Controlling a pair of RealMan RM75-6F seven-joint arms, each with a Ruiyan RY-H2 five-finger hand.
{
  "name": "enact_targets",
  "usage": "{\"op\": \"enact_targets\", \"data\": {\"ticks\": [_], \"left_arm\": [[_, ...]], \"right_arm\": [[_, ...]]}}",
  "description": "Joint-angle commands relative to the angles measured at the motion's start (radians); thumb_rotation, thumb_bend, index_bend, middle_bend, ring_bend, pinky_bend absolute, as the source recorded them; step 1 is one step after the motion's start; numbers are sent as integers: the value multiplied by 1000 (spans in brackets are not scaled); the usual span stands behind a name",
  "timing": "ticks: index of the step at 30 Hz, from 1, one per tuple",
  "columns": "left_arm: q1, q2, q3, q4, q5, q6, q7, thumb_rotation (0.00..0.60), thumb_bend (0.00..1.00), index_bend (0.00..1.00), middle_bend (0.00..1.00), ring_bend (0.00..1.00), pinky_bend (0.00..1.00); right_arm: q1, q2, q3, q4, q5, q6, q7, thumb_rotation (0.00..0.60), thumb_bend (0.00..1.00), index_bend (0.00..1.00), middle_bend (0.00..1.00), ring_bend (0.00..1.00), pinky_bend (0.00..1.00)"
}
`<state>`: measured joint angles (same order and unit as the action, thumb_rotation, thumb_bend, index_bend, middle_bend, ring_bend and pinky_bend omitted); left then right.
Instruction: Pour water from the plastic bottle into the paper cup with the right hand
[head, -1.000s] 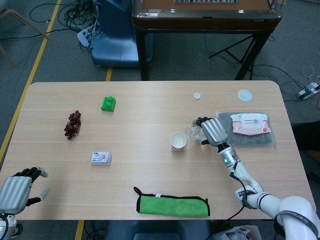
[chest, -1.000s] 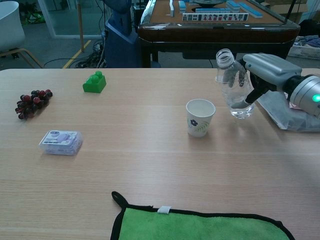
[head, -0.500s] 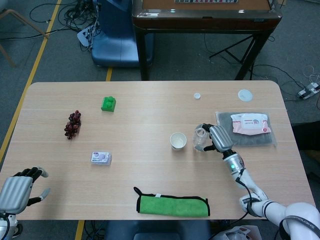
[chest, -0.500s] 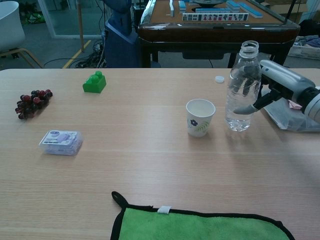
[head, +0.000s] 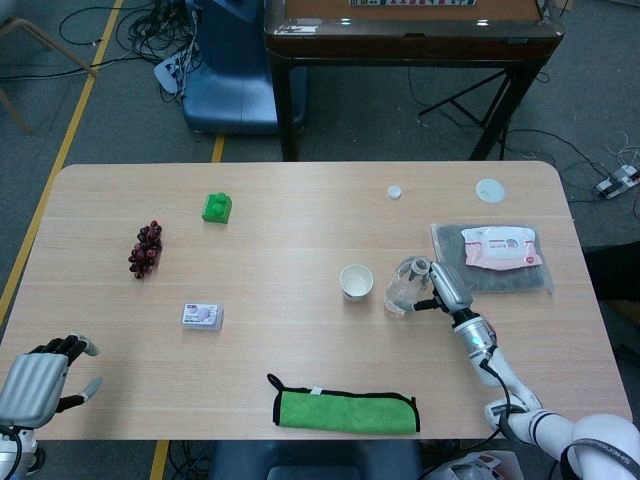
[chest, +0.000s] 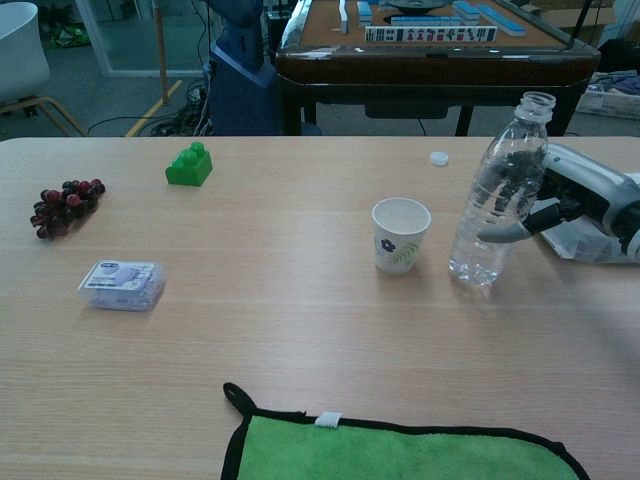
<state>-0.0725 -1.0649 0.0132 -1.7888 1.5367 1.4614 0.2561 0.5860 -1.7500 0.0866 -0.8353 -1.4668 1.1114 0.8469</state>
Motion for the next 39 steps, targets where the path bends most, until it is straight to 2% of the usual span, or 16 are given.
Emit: {"op": "enact_targets", "data": {"ticks": [1,15,21,31,39], "left_arm": [[0,0,1,-1,1,0,1,600,207,448,378,386,518],[-1,-1,2,-1,1,-2,1,600,207,448,378,386,518],[0,0,4,-5,4,0,2,600,207,448,378,386,518],[-1,1,3,-6,3,-1,2,600,206,448,378,386,518],[-1,-1,4,-6,4,-3,5,600,206,448,378,386,518]], "right_arm": [[-2,3,-9,17,-11,-24,75,600,159,621,636,551,632],[-1,-8,-41,62,-59,-19,104,600,158,621,574,494,627],[6,10,-57,44,-81,-24,115,600,159,609,520,417,541],[8,26,-65,34,-91,-22,99,600,157,531,406,316,455],[15,58,-79,0,-103,-38,92,600,102,426,308,233,400]]}}
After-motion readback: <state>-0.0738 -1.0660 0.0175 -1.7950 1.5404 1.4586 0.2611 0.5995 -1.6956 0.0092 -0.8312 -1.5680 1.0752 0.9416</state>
